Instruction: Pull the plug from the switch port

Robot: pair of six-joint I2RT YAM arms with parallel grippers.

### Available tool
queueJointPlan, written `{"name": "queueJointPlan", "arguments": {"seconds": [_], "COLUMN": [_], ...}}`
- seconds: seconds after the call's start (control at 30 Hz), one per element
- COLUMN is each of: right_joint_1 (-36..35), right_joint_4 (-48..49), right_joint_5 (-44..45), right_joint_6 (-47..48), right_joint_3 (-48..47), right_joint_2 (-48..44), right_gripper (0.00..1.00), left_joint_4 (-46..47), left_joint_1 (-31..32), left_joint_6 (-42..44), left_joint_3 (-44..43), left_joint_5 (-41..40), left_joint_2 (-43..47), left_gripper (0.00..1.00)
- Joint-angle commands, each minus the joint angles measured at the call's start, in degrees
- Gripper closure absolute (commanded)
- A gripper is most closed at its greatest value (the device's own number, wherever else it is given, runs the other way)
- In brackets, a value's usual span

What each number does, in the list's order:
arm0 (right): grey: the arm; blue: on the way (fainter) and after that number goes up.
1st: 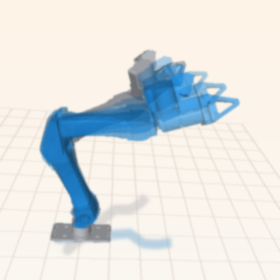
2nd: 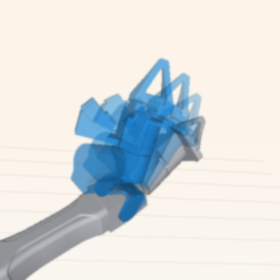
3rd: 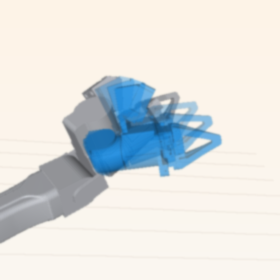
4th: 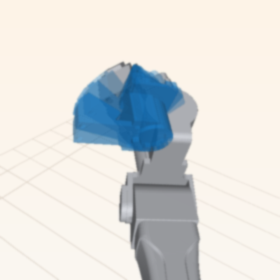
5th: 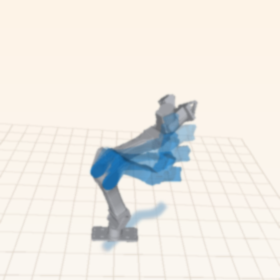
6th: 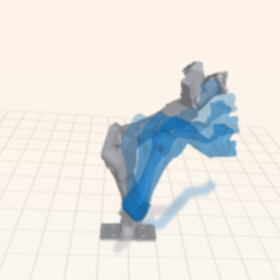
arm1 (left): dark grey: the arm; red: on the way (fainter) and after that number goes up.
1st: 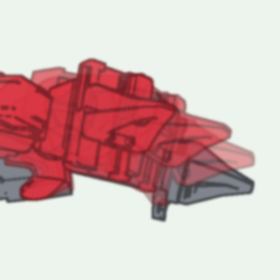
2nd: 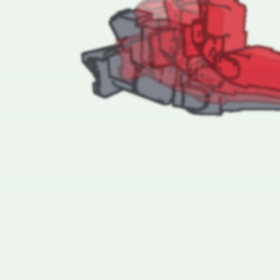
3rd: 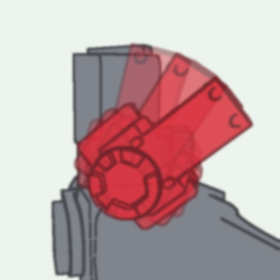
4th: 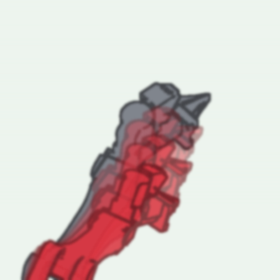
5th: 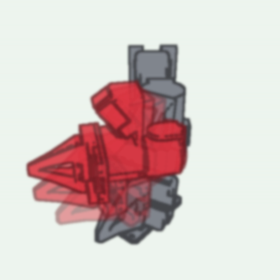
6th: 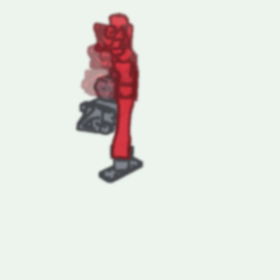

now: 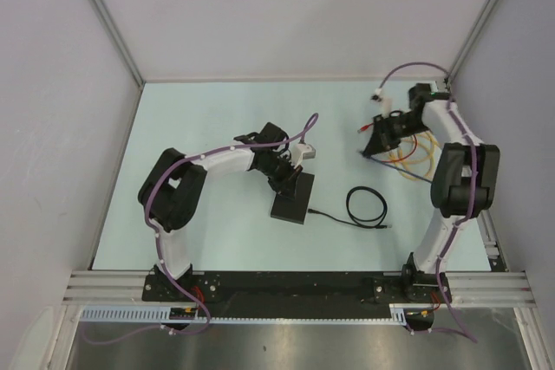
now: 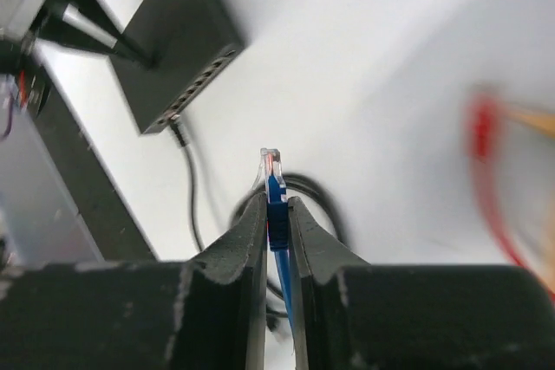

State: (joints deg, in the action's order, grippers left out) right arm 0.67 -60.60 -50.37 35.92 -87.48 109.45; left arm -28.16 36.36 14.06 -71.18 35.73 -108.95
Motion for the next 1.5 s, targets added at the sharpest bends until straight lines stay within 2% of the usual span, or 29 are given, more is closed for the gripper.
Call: {"name": "queueJointPlan", "arguments": {"seconds": [0.0,0.13,0.2,0.37,0.5,0.53,0.57,0.6,0.63,0.67,0.73,0.8,0.83,0.87,1.03,1.13,1.2,1.23,1.3,1.37,1.47], "right_joint_1": [8.64,12.69,13.66,13.57,12.26,12.17,11.99,11.82,10.94,10.15,7.61,5.67,3.75,3.29,2.32,1.36,-0.22,-0.49,-4.70,-6.46,-8.66], "right_joint_4": [-3.21,-4.44,-0.08,9.35,12.68,14.09,15.06,15.85,16.21,16.30,16.83,19.88,20.60,20.70,16.13,10.86,8.13,8.30,11.37,13.74,14.37], "right_joint_5": [0.53,-1.22,-1.14,-2.89,2.62,3.95,8.31,11.05,14.48,22.17,28.37,41.00,47.23,55.30,46.52,31.62,23.43,20.17,17.08,12.43,11.52], "right_joint_6": [2.24,-5.21,-9.54,-21.13,-23.00,-23.09,-22.83,-22.13,-22.21,-22.47,-21.77,-23.69,-28.40,-30.45,-30.48,-28.20,-25.39,-25.46,-26.78,-28.35,-30.47], "right_joint_3": [-9.70,-25.16,-28.69,-30.99,-29.51,-27.67,-25.65,-25.89,-26.59,-29.30,-31.77,-32.40,-32.05,-31.87,-28.80,-29.15,-27.75,-23.57,-16.97,-7.56,1.48], "right_joint_2": [-3.19,-0.12,0.15,-1.08,3.12,3.75,4.71,5.68,7.25,7.44,5.97,3.59,1.49,0.60,-6.69,-9.77,-12.23,-13.29,-18.38,-21.98,-27.70], "right_gripper": [1.00,1.00,1.00,1.00,1.00,0.94,0.69,0.59,0.53,0.45,0.39,0.13,0.01,0.00,0.00,0.00,0.00,0.00,0.00,0.00,0.00], "left_joint_4": [-0.84,-1.28,-2.24,-3.48,-3.65,-3.91,-4.18,-4.27,-4.70,-4.80,-4.71,-4.09,-4.27,-5.14,-7.43,-7.52,-6.48,-5.25,-0.96,0.64,4.34], "left_joint_1": [0.82,1.52,2.22,2.93,2.84,2.93,2.84,2.84,2.93,2.93,2.84,2.84,2.84,3.01,2.58,1.53,0.73,0.21,-0.67,-1.99,-2.17], "left_joint_6": [2.11,1.93,1.84,1.14,1.32,1.58,1.67,1.67,1.67,1.75,1.76,1.67,1.23,0.88,-0.35,-0.44,0.26,0.35,-2.00,-2.73,-4.65], "left_joint_3": [2.62,0.52,-2.02,-4.58,-5.28,-5.64,-5.99,-6.69,-6.95,-7.04,-6.61,-5.56,-5.64,-6.07,-12.04,-13.11,-10.31,-8.47,-1.18,5.22,12.17], "left_joint_5": [-4.44,-4.35,-4.87,-4.17,-5.57,-5.93,-6.19,-6.28,-6.28,-6.54,-6.89,-7.60,-7.86,-8.39,-13.04,-16.12,-17.17,-17.79,-19.02,-16.40,-18.14], "left_joint_2": [-0.30,-2.84,-3.90,-4.35,-4.96,-5.05,-4.96,-4.79,-4.61,-4.43,-2.94,-0.58,0.48,1.53,11.36,16.11,17.88,19.72,21.22,22.45,23.34], "left_gripper": [0.87,0.86,0.86,0.85,0.85,0.85,0.85,0.85,0.85,0.85,0.85,0.84,0.83,0.82,0.71,0.62,0.60,0.59,0.57,0.56,0.55]}}
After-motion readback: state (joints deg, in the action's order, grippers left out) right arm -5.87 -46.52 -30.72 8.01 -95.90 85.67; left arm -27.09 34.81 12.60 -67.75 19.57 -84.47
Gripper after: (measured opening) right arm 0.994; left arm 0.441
